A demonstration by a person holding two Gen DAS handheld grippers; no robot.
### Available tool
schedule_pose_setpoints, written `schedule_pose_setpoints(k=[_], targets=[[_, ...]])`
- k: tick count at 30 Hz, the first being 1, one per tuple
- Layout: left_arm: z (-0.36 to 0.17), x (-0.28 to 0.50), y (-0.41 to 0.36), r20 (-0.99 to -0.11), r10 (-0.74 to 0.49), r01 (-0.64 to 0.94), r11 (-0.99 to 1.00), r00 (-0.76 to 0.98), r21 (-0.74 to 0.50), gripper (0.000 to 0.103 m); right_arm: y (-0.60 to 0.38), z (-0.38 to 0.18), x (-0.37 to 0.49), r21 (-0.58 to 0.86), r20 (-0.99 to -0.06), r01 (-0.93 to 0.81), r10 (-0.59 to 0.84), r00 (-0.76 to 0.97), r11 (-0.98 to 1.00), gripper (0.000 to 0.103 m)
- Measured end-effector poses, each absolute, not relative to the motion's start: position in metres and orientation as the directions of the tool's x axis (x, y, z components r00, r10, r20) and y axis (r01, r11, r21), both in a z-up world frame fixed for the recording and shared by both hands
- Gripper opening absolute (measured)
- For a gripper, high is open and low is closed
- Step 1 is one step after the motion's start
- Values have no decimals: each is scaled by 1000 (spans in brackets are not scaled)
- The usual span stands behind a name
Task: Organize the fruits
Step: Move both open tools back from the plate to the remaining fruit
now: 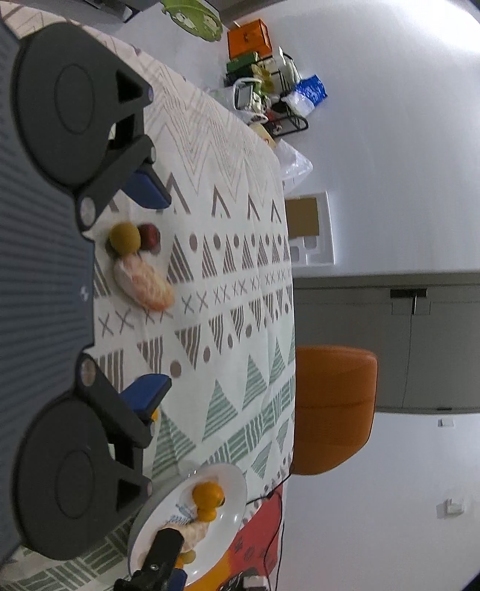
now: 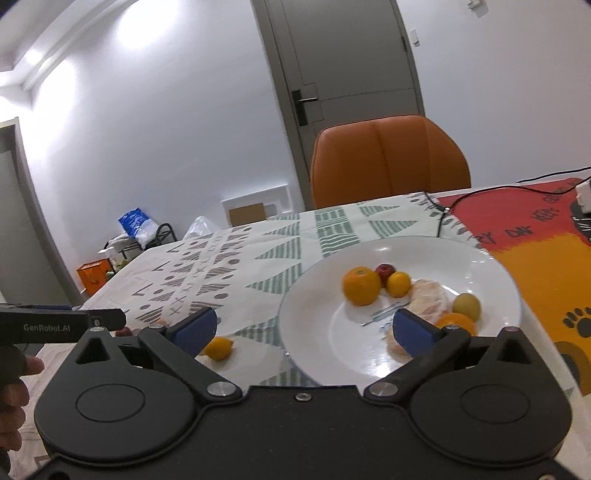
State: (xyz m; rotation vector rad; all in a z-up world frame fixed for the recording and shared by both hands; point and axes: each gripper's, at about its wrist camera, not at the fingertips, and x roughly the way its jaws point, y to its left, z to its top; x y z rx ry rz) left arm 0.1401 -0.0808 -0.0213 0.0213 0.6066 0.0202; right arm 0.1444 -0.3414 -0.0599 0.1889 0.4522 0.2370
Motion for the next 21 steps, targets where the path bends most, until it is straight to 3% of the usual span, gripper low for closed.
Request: schedule_pose_setpoints(k=[8, 21], targets=[[-22, 137, -58, -569, 55, -56, 998, 821, 16, 95, -321, -61, 148, 223, -419, -229, 305, 855, 947, 103], [-38, 142, -36, -596, 4, -52, 997, 803, -63, 93, -289, -69, 160, 201, -460, -317, 375, 805, 927, 101]])
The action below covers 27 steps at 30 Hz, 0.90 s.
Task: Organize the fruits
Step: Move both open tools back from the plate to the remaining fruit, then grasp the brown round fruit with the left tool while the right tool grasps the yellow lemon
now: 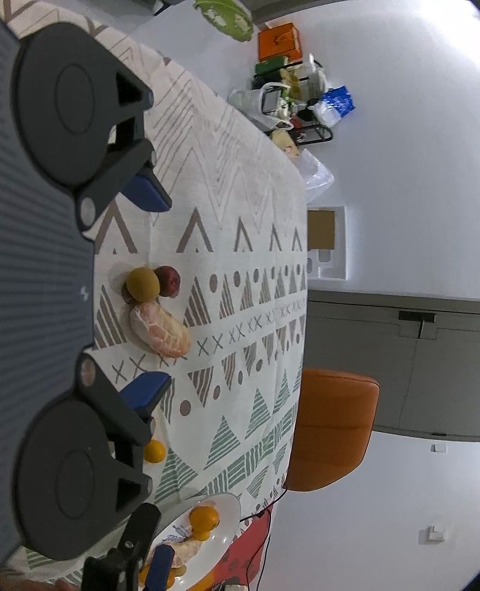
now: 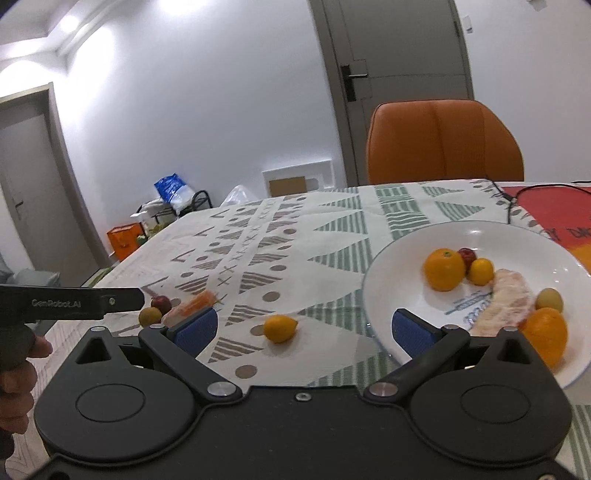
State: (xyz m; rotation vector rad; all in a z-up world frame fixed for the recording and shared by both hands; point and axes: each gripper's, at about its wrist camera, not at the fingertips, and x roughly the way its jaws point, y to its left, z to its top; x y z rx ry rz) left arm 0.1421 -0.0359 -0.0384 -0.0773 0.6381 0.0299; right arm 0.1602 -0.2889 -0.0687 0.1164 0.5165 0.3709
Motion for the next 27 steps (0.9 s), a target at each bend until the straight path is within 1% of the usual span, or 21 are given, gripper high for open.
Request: schedule_pose_setpoints(k=[2, 5, 7, 10, 13, 15, 19, 22, 26, 27], targets=[[-41, 143, -33, -593, 1, -53, 996, 805, -70, 90, -286, -70, 163, 199, -469, -322, 378, 798, 926, 99], [-45, 145, -30, -600, -9, -48, 996, 800, -78, 81, -281, -72, 166, 186, -477, -320, 370, 797, 929, 99], [-49, 148, -28, -610, -19, -47, 995, 792, -91, 71, -279, -73, 167, 175, -478, -320, 365, 799, 931, 98], [-53, 151, -24, -617, -30, -51, 992, 786, -113, 61, -278, -72, 170, 169, -476, -317, 359, 803, 933, 95], [-57, 153, -21, -621, -36, -52, 991, 783, -123, 57, -275, -71, 171, 157, -473, -316, 352, 808, 936, 90], [-59, 154, -19, -623, -38, -53, 991, 781, -126, 54, -274, -70, 171, 153, -467, -320, 354, 810, 935, 85], [-63, 157, -15, -631, -44, -55, 989, 775, -137, 49, -270, -70, 174, 158, -473, -345, 378, 796, 925, 83], [-66, 159, -13, -636, -49, -57, 988, 770, -145, 45, -263, -75, 178, 155, -497, -360, 387, 776, 920, 75], [-69, 160, -7, -639, -61, -57, 985, 767, -162, 42, -258, -81, 186, 168, -528, -360, 392, 754, 918, 62], [-69, 161, -6, -638, -63, -58, 984, 767, -166, 41, -256, -82, 187, 163, -532, -357, 387, 753, 920, 60]])
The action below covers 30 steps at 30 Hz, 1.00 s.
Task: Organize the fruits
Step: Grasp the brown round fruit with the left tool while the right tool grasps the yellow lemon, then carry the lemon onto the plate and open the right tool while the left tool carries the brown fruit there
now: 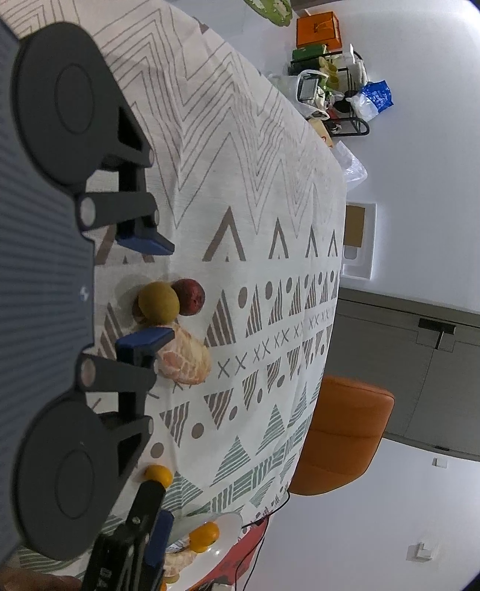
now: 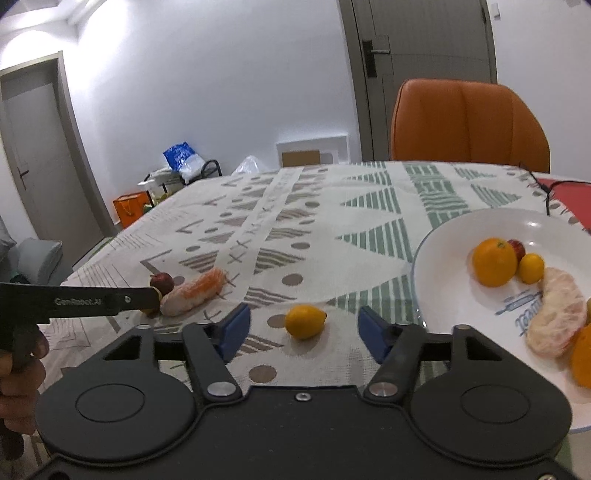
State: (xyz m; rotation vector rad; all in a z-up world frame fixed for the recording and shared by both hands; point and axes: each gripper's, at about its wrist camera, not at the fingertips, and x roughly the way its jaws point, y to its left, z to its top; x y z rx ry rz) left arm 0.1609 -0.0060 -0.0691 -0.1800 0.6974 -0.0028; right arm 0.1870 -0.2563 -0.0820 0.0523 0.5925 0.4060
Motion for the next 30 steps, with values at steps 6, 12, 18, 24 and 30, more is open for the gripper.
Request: schedule_pose_setpoints(k=[6, 12, 18, 24, 30], targets=[[-72, 165, -5, -634, -81, -44, 983, 769, -180, 36, -246, -84, 193, 131, -549, -356, 367, 751, 925, 46], [-72, 164, -5, -626, -110, -27, 978, 772, -205, 24, -238, -88, 196, 107, -581, -370, 360, 730, 923, 32], [-66, 158, -2, -609, -98, -39, 977, 787, -208, 24, -235, -87, 191, 108, -588, -393, 377, 716, 913, 23], [-57, 150, -4, -593, -102, -28, 978, 798, -205, 24, -241, -77, 183, 115, -557, -382, 378, 739, 917, 23], [-48, 145, -14, -574, -119, 0, 979, 810, -203, 24, -255, -65, 171, 115, -522, -357, 362, 772, 927, 23]])
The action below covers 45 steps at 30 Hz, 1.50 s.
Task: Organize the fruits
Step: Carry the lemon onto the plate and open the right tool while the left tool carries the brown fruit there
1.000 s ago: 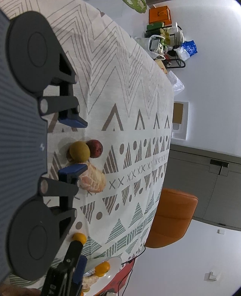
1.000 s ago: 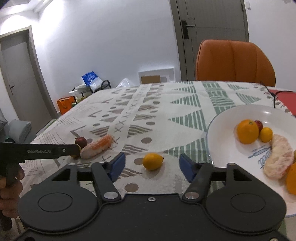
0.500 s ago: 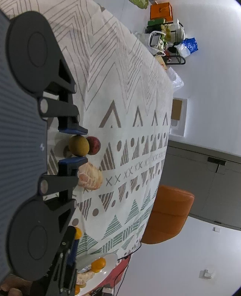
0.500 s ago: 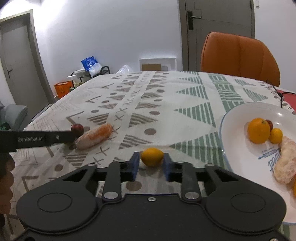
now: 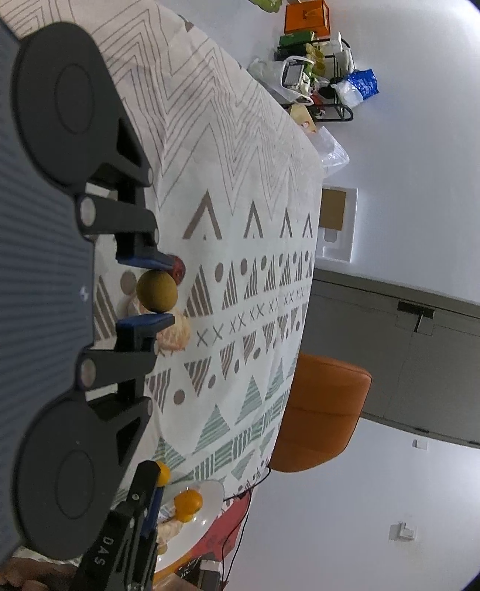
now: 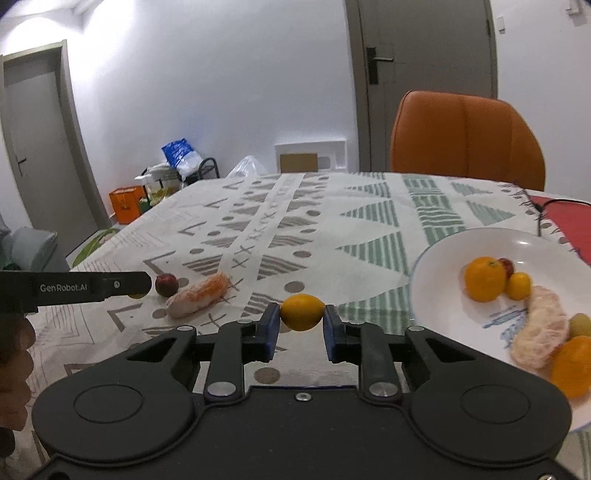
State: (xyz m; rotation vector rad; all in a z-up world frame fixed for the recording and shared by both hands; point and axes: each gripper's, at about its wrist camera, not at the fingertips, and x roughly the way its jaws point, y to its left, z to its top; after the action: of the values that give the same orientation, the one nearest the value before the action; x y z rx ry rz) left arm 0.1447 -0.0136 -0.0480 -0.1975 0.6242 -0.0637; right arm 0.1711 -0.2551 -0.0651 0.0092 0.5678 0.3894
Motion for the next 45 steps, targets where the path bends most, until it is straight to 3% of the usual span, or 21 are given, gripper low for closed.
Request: schedule_pose_setpoints(k=[20, 45], targets=[[-28, 138, -81, -529, -230, 155, 971, 817, -183, 24, -323, -53, 142, 134, -475, -216, 254, 842, 967, 23], [-25, 140, -147, -535, -291, 254, 956, 793, -143, 24, -387, -70, 126, 199, -471, -118, 201, 859, 973, 24]])
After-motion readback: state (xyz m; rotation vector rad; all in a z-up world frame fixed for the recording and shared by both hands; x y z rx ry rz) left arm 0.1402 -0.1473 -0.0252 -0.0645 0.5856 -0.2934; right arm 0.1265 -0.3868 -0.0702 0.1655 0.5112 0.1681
